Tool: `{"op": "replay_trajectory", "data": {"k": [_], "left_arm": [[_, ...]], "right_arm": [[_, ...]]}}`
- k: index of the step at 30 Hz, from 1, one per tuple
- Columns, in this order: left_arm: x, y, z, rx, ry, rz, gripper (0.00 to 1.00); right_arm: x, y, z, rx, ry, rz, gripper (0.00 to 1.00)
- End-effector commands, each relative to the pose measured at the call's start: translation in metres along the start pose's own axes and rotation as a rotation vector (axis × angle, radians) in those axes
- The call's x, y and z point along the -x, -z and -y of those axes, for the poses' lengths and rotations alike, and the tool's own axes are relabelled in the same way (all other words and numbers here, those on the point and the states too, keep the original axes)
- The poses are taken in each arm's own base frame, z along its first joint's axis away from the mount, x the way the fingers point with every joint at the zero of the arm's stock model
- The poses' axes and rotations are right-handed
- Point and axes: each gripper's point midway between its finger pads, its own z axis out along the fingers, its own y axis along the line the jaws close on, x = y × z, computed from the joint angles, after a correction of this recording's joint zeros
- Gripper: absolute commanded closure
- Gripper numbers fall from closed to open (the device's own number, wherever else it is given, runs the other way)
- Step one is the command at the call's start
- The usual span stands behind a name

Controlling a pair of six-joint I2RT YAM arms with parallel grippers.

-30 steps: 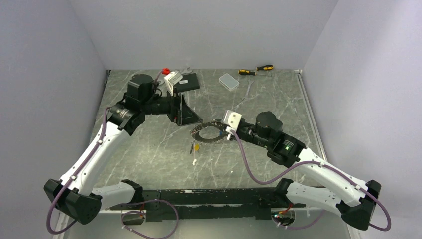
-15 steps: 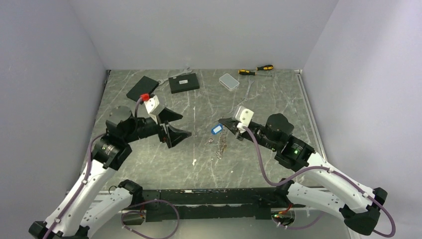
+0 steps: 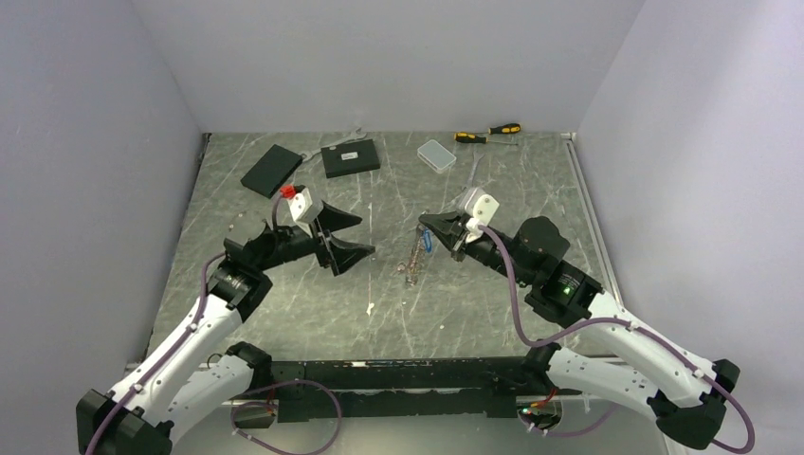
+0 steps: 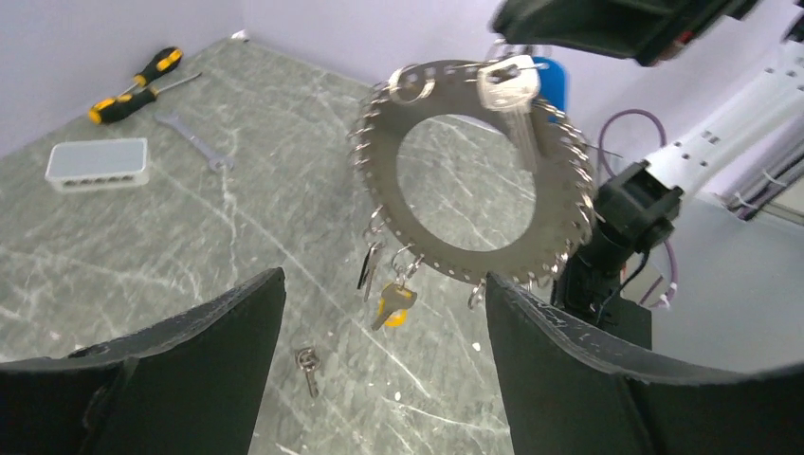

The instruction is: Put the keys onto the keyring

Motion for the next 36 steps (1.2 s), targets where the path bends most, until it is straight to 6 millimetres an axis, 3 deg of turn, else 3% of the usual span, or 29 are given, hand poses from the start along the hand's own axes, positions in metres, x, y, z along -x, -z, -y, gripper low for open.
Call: {"op": "replay_trajectory", "data": {"k": [1,4,14,21,36], "left_arm": [[0.021,0.003,0.036,-0.197,-0.132,0.085,0.18],[0.021,0.003,0.049,-0.271,-0.154,0.091,0.19],[0.022,-0.011,0.066,-0.330,-0.177,0.056,0.31],[0.023,-0.022,0.079,-0.366,-0.127,0.063,0.39],[0.022,-0.053,0.082,-0.317,0.024,0.051,0.64]], "right_arm": [[0.053,0.002,0.020,-0.087,-0.050,0.145,1.00],[0.059,0.001,0.021,-0.087,-0.064,0.151,1.00],[0.064,0.000,0.028,-0.119,-0.098,0.147,1.00],[0.057,-0.005,0.031,-0.142,-0.127,0.113,1.00],[0.044,-0.010,0.039,-0.202,-0.179,0.044,1.00]]}}
